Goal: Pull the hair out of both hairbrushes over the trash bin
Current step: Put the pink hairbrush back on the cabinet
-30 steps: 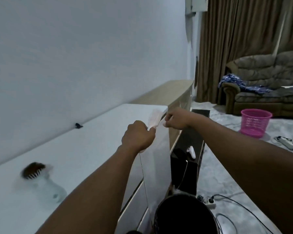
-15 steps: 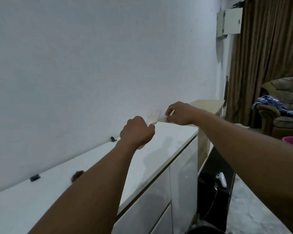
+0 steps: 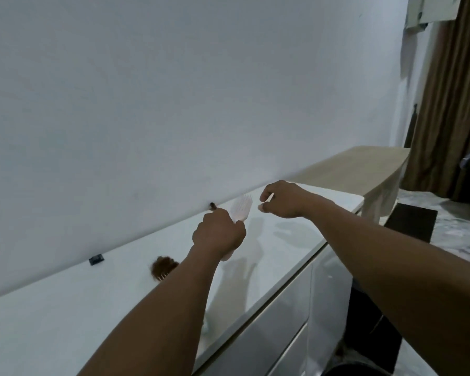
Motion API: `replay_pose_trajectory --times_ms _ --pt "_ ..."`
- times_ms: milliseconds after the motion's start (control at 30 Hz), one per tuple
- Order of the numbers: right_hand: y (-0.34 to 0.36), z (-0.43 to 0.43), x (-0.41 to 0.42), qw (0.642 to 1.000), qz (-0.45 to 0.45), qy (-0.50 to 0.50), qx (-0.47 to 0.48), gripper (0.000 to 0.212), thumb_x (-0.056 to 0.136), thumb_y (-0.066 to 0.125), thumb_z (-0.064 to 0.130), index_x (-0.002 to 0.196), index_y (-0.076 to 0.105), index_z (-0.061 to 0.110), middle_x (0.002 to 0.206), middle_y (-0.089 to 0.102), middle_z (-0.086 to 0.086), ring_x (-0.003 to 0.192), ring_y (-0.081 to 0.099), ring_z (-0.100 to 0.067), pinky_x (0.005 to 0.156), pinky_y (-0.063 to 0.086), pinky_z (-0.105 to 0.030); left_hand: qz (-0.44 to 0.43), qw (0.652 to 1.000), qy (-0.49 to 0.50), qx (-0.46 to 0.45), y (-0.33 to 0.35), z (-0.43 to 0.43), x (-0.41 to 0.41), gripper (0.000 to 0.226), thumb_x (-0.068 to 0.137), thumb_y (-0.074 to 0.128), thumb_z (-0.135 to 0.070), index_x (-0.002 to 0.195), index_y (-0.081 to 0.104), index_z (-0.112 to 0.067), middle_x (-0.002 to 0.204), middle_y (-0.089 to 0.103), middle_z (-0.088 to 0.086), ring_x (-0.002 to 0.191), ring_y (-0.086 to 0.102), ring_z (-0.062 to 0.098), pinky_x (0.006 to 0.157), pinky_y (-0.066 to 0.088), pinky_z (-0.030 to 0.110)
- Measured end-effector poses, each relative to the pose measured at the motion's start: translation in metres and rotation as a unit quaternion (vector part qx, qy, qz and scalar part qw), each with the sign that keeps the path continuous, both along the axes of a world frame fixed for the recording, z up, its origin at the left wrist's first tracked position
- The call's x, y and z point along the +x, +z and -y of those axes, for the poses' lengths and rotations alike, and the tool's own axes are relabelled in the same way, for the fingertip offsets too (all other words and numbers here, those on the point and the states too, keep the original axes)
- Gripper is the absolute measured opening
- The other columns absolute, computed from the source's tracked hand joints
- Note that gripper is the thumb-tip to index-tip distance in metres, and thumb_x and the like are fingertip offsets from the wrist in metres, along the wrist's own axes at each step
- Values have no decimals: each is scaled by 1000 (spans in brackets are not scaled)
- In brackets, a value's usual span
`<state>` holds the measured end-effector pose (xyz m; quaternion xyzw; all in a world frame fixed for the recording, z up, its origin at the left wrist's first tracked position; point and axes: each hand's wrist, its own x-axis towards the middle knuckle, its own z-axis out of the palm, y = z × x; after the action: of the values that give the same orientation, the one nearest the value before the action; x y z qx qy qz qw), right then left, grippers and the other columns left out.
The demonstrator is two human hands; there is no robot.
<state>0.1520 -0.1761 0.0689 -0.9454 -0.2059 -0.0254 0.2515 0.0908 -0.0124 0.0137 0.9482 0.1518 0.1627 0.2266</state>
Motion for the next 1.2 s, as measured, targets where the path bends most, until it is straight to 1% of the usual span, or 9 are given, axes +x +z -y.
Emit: replay_pose_trajectory --times_ms 100,233,300,400,633,833,1000,1067,1200 --pt "-27 -15 7 1000 -23 10 -12 35 89 67 37 118 65 18 123 63 -5 102 55 -20 90 45 -30 -34 999 21 13 -19 -4 -5 30 93 55 -38 108 54 -12 103 60 6 86 58 26 70 42 30" --pt "-58 -28 12 998 -52 14 -26 37 89 67 37 120 64 18 126 61 -6 114 57 -24 93 44 -32 -58 997 38 20 -40 -7 -8 35 94 54 -37 118 58 -11 119 62 9 108 63 32 75 41 31" --pt "-68 -32 15 998 -59 13 -25 36 89 67 36 119 64 18 127 62 -7 111 58 -24 94 45 -32 -67 996 43 27 -47 -7 -9 36 95 53 -37 119 59 -11 124 63 10 112 63 33 78 41 32" --pt "-77 -36 18 997 -62 18 -31 36 89 67 36 119 65 18 128 61 -6 101 54 -20 91 45 -30 -72 995 55 27 -52 -7 -9 31 93 56 -34 115 61 -13 121 65 9 111 64 32 76 39 30" --pt "-81 -45 21 996 -68 30 -39 31 90 66 34 116 66 16 123 64 -4 99 55 -19 87 45 -28 -89 993 71 34 -49 -9 -8 32 92 58 -38 115 62 -16 119 66 6 110 64 29 74 37 30" --pt "-79 -51 16 995 -71 42 -56 29 94 60 28 120 66 16 133 61 -3 117 58 -24 92 44 -28 -94 992 71 35 -51 -14 -10 45 94 55 -48 123 61 -15 125 64 8 115 63 30 77 38 31" --pt "-69 -50 8 995 -66 46 -65 30 94 61 29 121 65 17 134 60 -4 118 58 -25 96 48 -32 -85 992 77 46 -43 -18 -16 57 95 50 -58 128 60 -13 129 63 10 118 62 32 86 45 36" --pt "-62 -49 4 995 -59 47 -67 30 94 61 30 120 65 17 133 60 -5 116 59 -26 96 51 -36 -73 992 87 54 -34 -20 -24 51 96 51 -54 126 60 -13 128 63 10 117 62 32 82 44 35" --pt "-45 -49 -13 996 -40 55 -64 27 93 61 31 116 66 17 129 60 -6 111 61 -27 92 54 -39 -48 991 107 70 -16 -26 -47 29 94 54 -38 111 59 -15 120 64 9 110 64 32 75 37 31"
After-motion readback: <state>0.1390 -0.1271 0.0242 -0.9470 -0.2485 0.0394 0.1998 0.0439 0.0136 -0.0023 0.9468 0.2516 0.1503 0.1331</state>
